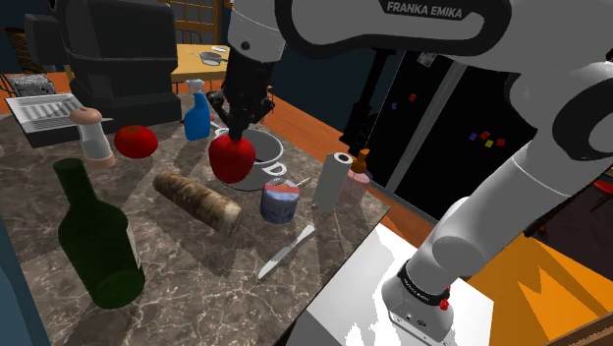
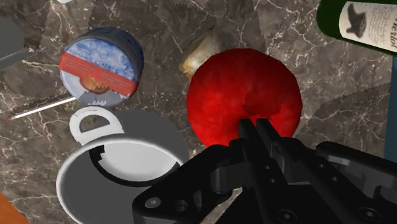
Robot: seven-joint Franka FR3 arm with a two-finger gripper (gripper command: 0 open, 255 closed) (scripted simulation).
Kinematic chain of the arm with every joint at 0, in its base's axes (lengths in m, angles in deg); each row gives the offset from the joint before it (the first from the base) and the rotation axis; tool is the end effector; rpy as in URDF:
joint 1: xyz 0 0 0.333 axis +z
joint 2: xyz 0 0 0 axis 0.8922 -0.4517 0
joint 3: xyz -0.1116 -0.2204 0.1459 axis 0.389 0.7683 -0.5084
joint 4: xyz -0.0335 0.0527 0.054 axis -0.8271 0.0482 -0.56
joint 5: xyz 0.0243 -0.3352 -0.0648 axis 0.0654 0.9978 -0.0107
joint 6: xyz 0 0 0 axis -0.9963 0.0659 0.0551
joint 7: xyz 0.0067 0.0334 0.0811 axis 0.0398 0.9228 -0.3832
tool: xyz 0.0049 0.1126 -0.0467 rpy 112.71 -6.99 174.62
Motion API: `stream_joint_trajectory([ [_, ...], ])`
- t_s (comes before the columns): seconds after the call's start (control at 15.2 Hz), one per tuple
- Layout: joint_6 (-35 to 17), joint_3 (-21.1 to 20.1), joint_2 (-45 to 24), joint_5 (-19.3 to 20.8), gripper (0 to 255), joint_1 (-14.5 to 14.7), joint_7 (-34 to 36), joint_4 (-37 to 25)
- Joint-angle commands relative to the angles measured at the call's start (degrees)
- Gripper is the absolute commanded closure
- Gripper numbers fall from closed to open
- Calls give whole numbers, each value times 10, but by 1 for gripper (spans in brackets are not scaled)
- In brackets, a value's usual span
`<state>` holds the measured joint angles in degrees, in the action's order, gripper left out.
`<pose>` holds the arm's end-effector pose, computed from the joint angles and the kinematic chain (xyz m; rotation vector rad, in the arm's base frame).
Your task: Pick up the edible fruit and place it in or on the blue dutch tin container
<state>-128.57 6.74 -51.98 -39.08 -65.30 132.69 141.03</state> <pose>0.4140 0.2757 0.5567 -3.0386 0.4125 -0.2247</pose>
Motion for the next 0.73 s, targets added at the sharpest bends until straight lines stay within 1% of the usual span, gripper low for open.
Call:
stream_joint_trajectory([
  [0.0,4,25,37,-24,255,-11,-42,28],
  [0.33,24,84,106,-56,255,-25,-124,75],
  [0.66,49,143,156,-66,255,-39,-198,105],
])
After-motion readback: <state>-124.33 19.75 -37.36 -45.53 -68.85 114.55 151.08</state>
